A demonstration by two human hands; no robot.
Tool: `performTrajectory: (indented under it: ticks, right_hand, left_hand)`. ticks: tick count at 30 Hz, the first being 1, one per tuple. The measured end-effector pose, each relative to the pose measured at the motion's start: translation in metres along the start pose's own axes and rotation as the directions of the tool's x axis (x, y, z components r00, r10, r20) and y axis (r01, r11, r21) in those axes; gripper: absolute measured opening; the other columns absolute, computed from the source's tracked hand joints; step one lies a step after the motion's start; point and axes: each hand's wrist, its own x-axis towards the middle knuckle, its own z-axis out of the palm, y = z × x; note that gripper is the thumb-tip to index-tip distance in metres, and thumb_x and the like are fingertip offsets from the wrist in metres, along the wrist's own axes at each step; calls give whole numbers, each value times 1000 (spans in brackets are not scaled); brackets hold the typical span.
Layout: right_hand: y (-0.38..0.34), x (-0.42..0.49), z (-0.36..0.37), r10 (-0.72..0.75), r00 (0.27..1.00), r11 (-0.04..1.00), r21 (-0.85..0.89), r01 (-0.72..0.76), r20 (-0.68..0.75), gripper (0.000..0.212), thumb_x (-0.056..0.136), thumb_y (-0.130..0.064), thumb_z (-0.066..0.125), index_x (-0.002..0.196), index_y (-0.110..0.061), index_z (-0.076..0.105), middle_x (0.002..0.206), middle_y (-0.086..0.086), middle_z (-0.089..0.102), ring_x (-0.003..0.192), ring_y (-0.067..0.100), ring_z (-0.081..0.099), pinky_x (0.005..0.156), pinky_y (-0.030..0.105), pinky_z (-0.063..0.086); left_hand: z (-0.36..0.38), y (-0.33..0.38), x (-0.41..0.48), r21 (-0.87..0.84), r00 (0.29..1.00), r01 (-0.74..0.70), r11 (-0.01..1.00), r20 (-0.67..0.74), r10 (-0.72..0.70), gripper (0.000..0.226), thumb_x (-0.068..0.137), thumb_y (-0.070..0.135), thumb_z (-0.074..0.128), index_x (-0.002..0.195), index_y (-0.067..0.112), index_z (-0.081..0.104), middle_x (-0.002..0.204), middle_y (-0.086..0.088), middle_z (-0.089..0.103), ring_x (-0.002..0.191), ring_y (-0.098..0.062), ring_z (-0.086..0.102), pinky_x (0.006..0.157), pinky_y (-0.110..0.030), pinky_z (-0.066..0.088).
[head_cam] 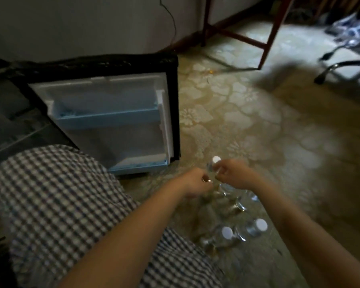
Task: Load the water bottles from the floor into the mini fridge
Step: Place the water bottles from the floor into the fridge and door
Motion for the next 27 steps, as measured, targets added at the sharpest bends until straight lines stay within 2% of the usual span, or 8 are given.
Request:
performTrajectory:
  ticks: [2,4,8,12,16,19,23,27]
  right_hand:
    - [26,-11,22,51,998,998,35,-52,46,29,89,-19,58,116,-10,61,101,7,66,94,21,62,78,26,43]
    - [46,-23,46,85,991,995,43,-90,106,26,90,-17,56,114,-12,62,99,2,63,91,18,60,81,29,47]
    - [72,-39,91,187,968,981,11,-191,166,34,87,-28,60,116,-11,59,113,8,64,105,24,61,88,33,49]
    - [73,-52,125,299,933,954,-86,-288,202,36,88,-34,55,117,-11,56,117,10,63,104,27,62,85,37,52]
    - [71,-56,148,306,950,944,-152,-294,65,47,87,-48,53,123,-17,48,117,9,64,106,27,62,85,38,53]
    - [72,-55,150,280,959,951,-124,-283,-39,36,88,-44,52,112,-17,53,110,8,67,100,26,64,80,36,53]
    - [66,-52,129,238,957,970,82,-227,-167,29,81,-40,61,99,-17,60,96,4,70,89,23,65,75,35,53]
    - [47,-50,82,169,939,964,247,-95,-299,21,78,-30,68,82,-10,62,74,5,66,71,22,62,61,33,45]
  left_hand:
    - [28,0,11,1,997,32,999,66,-32,29,92,18,53,115,2,57,111,-14,60,99,-23,55,84,-30,42]
    - [49,-1,19,17,989,74,997,127,-76,33,91,17,54,121,1,54,124,-17,57,112,-27,54,93,-32,43]
    - [72,-11,30,73,976,135,988,162,-145,40,90,18,56,128,6,49,133,-14,51,121,-27,51,99,-30,41]
    - [89,-22,26,170,964,157,973,188,-188,53,89,23,59,137,11,41,141,-11,46,127,-27,46,103,-34,39]
    - [98,-28,24,232,950,171,958,220,-222,57,88,23,60,140,14,37,144,-10,41,130,-27,42,106,-38,38]
    - [95,-28,21,191,958,157,969,209,-197,60,88,24,60,141,13,35,146,-9,39,133,-26,40,107,-37,37]
    - [90,-31,17,147,970,123,981,191,-150,65,85,25,64,141,14,34,146,-9,39,132,-25,41,106,-34,36]
    - [78,-30,16,15,982,90,996,167,-91,69,78,28,71,138,17,38,140,-6,46,125,-23,46,104,-36,41]
